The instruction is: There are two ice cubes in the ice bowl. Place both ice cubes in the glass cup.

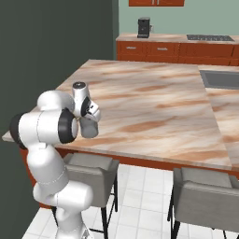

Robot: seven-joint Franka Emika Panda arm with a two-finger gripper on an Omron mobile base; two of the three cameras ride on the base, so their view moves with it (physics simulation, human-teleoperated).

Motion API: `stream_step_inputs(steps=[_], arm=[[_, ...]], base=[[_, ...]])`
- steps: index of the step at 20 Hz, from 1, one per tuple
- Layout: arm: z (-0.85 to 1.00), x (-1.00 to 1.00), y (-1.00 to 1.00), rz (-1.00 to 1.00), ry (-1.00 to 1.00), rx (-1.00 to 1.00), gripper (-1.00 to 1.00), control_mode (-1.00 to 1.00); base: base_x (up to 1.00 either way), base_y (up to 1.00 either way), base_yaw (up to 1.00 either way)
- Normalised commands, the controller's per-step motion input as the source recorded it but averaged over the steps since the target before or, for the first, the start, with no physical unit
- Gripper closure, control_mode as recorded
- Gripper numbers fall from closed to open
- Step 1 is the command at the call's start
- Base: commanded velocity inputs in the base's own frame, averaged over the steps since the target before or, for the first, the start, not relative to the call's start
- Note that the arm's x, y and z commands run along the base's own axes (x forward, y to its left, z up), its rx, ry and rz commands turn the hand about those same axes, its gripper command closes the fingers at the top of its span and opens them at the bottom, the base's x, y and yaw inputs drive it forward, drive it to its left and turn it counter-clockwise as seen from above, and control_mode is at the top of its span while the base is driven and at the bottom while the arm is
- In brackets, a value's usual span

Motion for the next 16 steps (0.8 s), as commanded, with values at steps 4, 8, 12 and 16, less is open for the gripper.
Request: stream_step_inputs(steps=[4, 8, 12, 16], arm=[[-0.10, 0.14, 0.08, 0.00, 0.00, 0.00, 1.00, -1.00], [-0.11, 0.21, 0.06, 0.00, 0.00, 0.00, 1.00, -1.00], [-0.06, 0.21, 0.02, 0.00, 0.03, 0.00, -1.00, -1.00], [0.16, 0.00, 0.00, 0.00, -0.02, 0.01, -1.00, -1.00]], base=[[0.00, 0.00, 0.00], [0.00, 0.00, 0.00], [0.00, 0.00, 0.00], [0.00, 0.00, 0.00]])
